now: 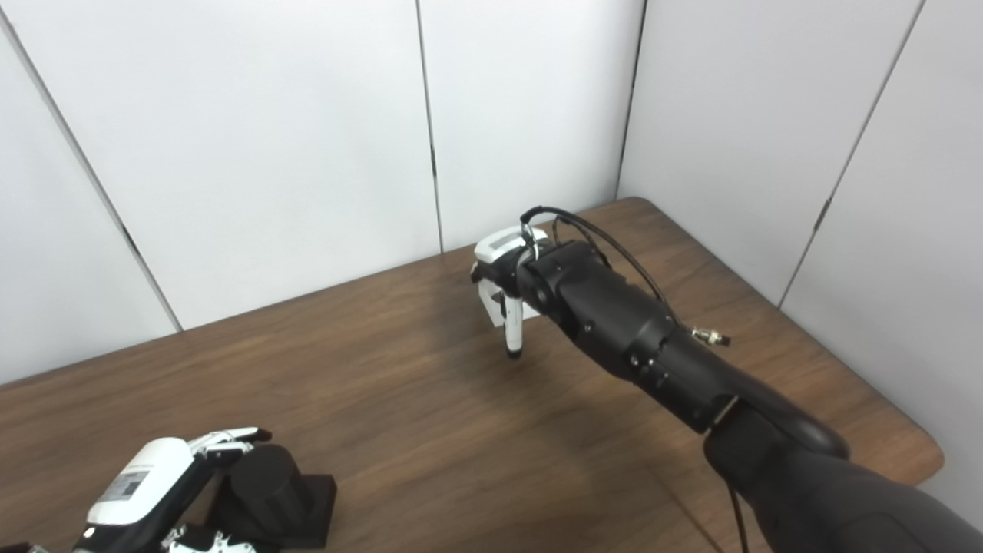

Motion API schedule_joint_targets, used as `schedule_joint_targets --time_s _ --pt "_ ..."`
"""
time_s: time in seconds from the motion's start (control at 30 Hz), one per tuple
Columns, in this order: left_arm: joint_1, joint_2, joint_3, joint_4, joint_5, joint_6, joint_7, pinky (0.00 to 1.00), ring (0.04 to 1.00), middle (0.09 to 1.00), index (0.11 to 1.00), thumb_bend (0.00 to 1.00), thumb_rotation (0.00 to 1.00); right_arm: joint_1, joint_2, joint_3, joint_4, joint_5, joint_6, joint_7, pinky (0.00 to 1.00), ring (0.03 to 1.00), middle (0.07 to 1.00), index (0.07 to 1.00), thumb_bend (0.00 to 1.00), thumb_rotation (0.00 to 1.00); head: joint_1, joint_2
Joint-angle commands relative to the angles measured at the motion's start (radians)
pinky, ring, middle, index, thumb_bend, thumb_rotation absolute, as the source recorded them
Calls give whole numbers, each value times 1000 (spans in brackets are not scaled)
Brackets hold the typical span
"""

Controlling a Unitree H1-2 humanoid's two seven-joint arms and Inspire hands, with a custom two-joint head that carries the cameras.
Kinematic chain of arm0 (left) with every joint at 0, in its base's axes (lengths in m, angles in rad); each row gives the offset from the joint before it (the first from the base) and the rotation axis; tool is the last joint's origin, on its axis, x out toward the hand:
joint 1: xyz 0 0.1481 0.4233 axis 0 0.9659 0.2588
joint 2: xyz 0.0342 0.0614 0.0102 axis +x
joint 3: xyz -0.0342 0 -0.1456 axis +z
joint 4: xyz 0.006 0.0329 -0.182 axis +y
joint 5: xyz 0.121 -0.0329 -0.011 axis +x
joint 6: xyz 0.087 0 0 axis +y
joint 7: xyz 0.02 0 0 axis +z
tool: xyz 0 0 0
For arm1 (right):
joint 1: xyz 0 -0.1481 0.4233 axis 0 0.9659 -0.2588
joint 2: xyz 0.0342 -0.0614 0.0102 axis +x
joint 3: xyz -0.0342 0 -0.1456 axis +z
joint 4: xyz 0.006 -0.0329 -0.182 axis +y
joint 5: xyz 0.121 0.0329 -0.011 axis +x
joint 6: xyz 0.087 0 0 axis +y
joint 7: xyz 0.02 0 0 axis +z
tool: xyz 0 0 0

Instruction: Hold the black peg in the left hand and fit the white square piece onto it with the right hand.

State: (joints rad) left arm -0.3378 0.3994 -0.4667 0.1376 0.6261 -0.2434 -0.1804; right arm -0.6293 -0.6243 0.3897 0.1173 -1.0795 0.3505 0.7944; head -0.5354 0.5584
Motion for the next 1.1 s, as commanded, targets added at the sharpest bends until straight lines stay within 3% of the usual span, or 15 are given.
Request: schedule_joint_targets --time_s 0.0,0.53,1.07 --pt "29 29 -11 9 15 38 -77 758 838 840 489 522 50 -55 -20 -10 13 -13 -13 -42 891 968 965 876 972 206 -1 0" --pt "37 31 5 5 18 26 -71 747 833 836 488 522 50 -60 -28 -12 139 11 -17 -125 877 949 951 883 937 197 8 12" --pt "31 30 16 20 10 21 -69 742 835 839 488 522 50 -55 -44 -27 145 66 -26 -172 881 940 942 859 907 227 20 22"
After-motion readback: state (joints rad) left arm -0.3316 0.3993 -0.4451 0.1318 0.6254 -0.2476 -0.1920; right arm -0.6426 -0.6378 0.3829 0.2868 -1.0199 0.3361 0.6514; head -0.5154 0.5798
